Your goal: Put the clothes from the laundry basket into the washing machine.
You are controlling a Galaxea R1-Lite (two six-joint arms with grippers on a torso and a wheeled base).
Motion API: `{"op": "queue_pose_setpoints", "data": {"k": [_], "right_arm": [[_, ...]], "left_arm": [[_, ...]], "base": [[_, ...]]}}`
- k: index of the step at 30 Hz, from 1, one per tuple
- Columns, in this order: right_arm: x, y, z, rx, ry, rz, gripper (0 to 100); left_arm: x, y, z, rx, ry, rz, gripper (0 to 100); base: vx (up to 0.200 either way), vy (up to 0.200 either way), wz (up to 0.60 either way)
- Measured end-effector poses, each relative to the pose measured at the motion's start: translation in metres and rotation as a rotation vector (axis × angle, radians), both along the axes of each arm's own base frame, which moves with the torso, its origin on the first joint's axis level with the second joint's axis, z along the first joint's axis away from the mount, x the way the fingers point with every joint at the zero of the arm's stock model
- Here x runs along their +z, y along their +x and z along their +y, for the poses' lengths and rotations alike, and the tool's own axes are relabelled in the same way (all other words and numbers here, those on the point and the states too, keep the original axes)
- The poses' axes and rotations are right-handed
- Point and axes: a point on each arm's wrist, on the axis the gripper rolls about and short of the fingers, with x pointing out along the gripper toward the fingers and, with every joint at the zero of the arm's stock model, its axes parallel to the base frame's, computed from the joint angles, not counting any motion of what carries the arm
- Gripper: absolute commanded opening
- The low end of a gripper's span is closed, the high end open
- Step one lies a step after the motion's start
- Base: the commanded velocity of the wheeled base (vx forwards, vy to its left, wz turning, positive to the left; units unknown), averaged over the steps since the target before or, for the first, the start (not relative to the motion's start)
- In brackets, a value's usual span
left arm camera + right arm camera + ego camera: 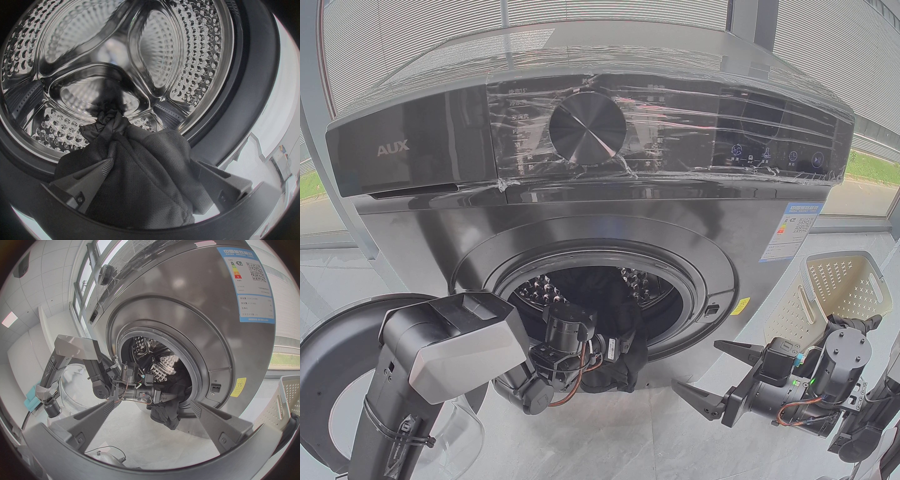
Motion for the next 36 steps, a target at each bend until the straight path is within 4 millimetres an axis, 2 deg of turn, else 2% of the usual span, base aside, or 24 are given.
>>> {"op": "queue_pose_setpoints", "data": {"k": [1, 2, 11, 15, 21, 27, 31, 32, 36], "right_arm": [[0.000, 0.000, 0.000, 0.000, 0.000, 0.000, 100], [0.000, 0.000, 0.000, 0.000, 0.000, 0.000, 100], [0.001, 0.000, 0.000, 0.000, 0.004, -0.001, 100], [0.001, 0.000, 0.000, 0.000, 0.005, -0.001, 100], [0.001, 0.000, 0.000, 0.000, 0.005, -0.002, 100], [0.001, 0.000, 0.000, 0.000, 0.006, -0.002, 100], [0.001, 0.000, 0.000, -0.001, 0.006, -0.002, 100], [0.001, 0.000, 0.000, -0.001, 0.006, -0.002, 100], [0.001, 0.000, 0.000, -0.001, 0.006, -0.003, 100]], "left_arm": [[-0.001, 0.000, 0.000, -0.001, 0.003, 0.001, 100], [-0.002, 0.000, 0.001, -0.002, 0.010, 0.001, 0], [-0.010, 0.004, 0.002, -0.002, 0.026, -0.009, 0], [-0.006, 0.008, -0.001, 0.002, 0.009, -0.034, 0], [0.022, 0.033, -0.007, 0.049, -0.072, -0.161, 0], [0.057, 0.063, -0.002, 0.152, -0.155, -0.305, 0], [0.063, 0.071, 0.003, 0.180, -0.173, -0.334, 0], [0.062, 0.071, 0.003, 0.181, -0.175, -0.334, 100], [0.062, 0.071, 0.003, 0.181, -0.185, -0.335, 100]], "base": [[0.000, 0.000, 0.00], [0.000, 0.000, 0.00], [0.000, 0.000, 0.00], [0.000, 0.000, 0.00], [0.000, 0.000, 0.00], [0.000, 0.000, 0.00], [0.000, 0.000, 0.00], [0.000, 0.000, 0.00], [0.000, 0.000, 0.00]]}}
